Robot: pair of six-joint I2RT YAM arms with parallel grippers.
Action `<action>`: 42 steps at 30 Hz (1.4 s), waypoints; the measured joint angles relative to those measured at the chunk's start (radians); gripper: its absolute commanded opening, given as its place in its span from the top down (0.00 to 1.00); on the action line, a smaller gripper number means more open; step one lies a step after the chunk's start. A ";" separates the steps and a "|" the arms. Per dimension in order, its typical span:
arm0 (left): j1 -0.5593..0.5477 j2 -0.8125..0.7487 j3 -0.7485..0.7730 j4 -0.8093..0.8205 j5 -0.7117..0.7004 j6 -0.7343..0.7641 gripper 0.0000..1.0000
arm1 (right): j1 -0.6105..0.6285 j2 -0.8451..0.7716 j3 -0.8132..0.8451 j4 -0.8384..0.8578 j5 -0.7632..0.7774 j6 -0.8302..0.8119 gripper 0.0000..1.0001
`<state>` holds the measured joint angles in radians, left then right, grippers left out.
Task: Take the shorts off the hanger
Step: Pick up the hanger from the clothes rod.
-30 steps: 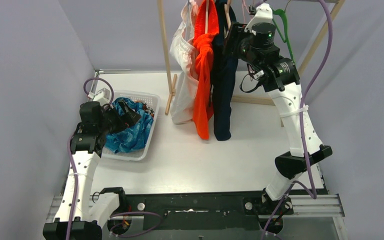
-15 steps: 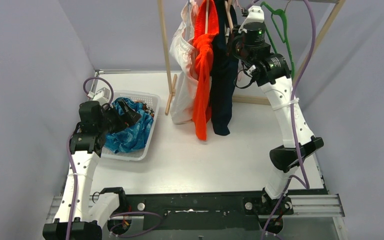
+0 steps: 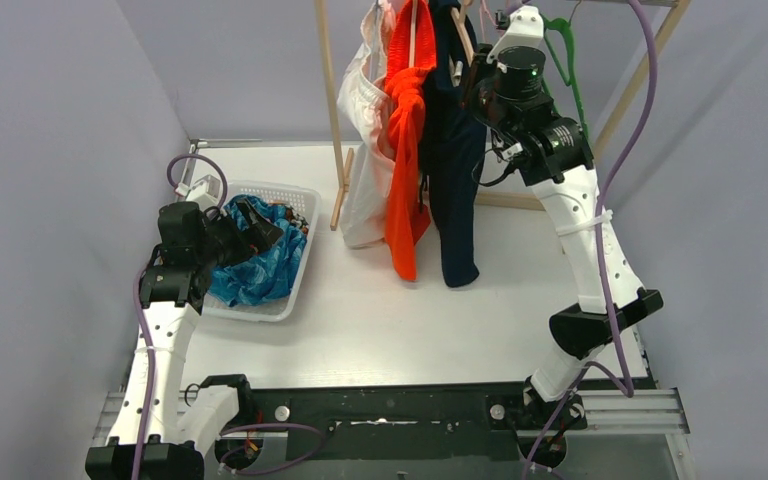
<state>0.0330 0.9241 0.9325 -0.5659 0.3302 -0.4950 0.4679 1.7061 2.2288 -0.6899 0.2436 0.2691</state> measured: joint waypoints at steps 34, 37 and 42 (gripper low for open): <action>0.000 0.006 0.000 0.000 0.000 -0.022 0.15 | 0.071 -0.007 0.072 0.036 0.105 -0.145 1.00; 0.000 0.006 0.000 0.000 0.000 -0.022 0.15 | 0.076 -0.010 0.073 0.041 0.119 -0.156 1.00; 0.000 0.005 0.000 0.000 0.000 -0.021 0.15 | 0.106 -0.037 0.021 0.056 0.143 -0.148 1.00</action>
<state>0.0330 0.9287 0.9325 -0.5663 0.3298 -0.5163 0.5735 1.6691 2.2498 -0.6334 0.3862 0.1211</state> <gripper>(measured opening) 0.848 0.203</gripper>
